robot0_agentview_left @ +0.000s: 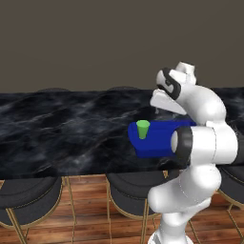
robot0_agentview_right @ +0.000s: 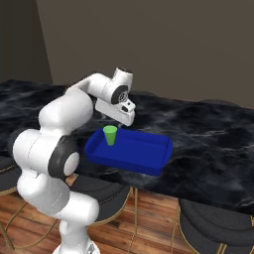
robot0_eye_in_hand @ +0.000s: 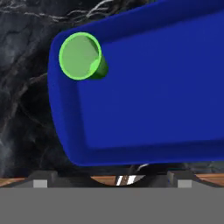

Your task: There is a tray on the dining counter. Grab the cup, mug, and pitcher and place them on the tray. The pitcher may be placed next to the tray if it cannot fit the tray.

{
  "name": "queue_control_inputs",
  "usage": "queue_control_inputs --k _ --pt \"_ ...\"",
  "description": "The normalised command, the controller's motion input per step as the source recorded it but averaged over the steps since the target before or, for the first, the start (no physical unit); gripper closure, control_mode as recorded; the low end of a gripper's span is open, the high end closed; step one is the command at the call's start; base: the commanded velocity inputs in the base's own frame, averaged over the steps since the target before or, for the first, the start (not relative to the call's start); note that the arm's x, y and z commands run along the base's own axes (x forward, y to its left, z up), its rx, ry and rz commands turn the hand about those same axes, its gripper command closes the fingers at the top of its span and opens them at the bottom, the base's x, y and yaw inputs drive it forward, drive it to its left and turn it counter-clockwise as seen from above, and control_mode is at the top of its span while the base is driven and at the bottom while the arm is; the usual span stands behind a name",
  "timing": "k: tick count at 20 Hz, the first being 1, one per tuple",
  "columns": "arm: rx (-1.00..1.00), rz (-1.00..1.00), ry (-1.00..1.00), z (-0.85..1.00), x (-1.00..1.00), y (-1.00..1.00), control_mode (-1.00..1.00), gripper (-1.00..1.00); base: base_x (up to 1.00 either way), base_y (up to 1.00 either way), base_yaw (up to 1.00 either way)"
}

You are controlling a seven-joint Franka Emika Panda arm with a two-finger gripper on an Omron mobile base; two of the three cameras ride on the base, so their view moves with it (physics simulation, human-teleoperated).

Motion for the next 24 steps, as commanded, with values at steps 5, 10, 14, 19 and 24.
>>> queue_control_inputs --k 5,10,14,19,24 --pt "-0.17 0.12 -0.24 0.44 -1.0 0.0 -1.0 -1.0 0.0 0.0 0.0" --pt "-0.04 0.05 -0.14 0.52 -0.99 -0.02 -1.0 -1.0 0.0 0.0 0.0" --pt "-0.03 0.04 -0.08 0.44 -0.87 0.0 -1.0 -1.0 0.0 0.0 0.0" --pt "-0.05 0.0 0.0 0.45 -0.66 0.0 -1.0 -1.0 0.0 0.0 0.0" --pt "-0.07 0.0 0.0 0.3 -0.44 0.0 -1.0 -1.0 0.0 0.0 0.0"
